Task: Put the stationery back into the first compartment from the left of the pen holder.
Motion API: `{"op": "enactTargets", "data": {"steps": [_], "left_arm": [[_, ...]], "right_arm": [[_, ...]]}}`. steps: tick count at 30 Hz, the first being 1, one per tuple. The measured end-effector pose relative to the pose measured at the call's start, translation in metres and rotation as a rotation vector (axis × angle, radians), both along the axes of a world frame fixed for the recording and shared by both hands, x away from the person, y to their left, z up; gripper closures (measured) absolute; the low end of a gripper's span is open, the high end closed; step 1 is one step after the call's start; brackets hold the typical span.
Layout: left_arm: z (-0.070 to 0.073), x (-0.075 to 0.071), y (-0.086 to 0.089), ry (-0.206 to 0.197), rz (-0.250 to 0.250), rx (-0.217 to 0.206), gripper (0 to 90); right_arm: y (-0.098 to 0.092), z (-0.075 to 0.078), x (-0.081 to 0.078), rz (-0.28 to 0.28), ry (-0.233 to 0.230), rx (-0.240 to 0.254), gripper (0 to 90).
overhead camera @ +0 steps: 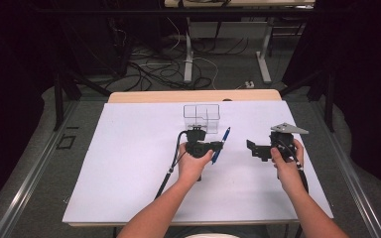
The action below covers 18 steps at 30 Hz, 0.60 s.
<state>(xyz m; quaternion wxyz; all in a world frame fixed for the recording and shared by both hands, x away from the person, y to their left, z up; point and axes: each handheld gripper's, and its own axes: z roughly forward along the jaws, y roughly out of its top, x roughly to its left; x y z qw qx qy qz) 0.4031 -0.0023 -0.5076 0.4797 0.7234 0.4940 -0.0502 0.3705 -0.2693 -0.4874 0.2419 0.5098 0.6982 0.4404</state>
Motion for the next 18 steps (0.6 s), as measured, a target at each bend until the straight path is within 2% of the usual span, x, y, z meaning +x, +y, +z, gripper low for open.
{"op": "enactTargets", "data": {"steps": [5,11,13,18], "left_arm": [[0.002,-0.003,0.006,-0.009,0.006,-0.024,79.7],[0.004,-0.006,0.013,-0.029,0.006,-0.043,79.7],[0.005,-0.007,0.015,-0.03,0.011,-0.056,79.7],[0.008,-0.01,0.02,-0.043,0.003,-0.069,79.7]], "right_arm": [[0.006,0.003,0.001,0.009,0.03,0.037,0.0],[0.01,0.005,0.001,0.007,0.104,0.17,0.0],[0.011,0.006,0.002,0.007,0.122,0.198,0.0],[0.016,0.006,0.001,0.034,0.143,0.209,0.0]]}}
